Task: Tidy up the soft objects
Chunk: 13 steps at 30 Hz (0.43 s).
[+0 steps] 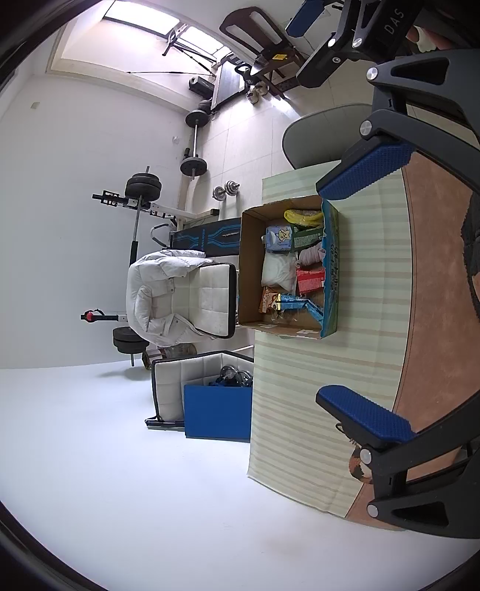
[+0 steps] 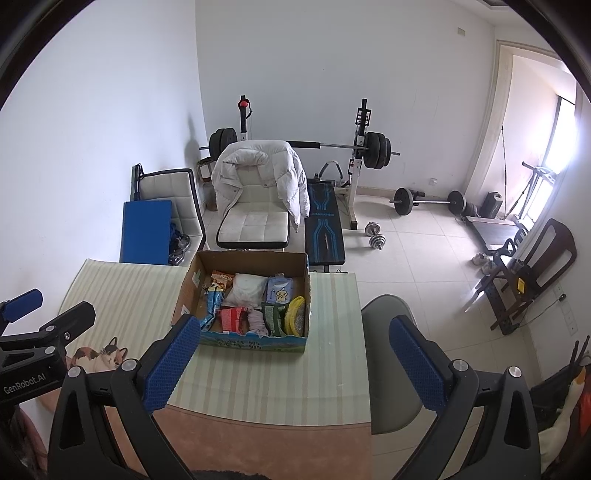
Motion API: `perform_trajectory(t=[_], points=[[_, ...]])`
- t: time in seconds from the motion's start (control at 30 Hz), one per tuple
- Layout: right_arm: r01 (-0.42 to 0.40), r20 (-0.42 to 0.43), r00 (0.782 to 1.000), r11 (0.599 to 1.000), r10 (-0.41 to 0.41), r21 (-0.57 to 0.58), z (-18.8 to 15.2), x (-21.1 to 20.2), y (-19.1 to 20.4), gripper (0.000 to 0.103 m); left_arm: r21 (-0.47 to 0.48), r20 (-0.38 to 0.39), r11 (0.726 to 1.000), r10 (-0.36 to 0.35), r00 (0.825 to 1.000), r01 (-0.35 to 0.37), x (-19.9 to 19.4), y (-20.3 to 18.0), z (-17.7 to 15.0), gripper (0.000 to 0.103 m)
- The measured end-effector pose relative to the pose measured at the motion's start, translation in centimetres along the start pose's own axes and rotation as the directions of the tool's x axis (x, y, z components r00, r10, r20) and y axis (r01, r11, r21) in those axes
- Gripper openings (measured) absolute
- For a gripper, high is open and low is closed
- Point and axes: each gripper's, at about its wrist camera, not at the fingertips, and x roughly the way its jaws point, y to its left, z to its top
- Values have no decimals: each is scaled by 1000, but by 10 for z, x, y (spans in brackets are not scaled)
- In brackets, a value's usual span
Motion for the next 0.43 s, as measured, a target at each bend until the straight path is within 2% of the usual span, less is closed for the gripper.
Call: perform_trajectory(t=[0.43], points=[[10, 4, 1000, 1000, -10, -1, 0, 2, -1, 103, -9, -1, 1000, 3, 1000, -3, 1, -1, -5, 103]])
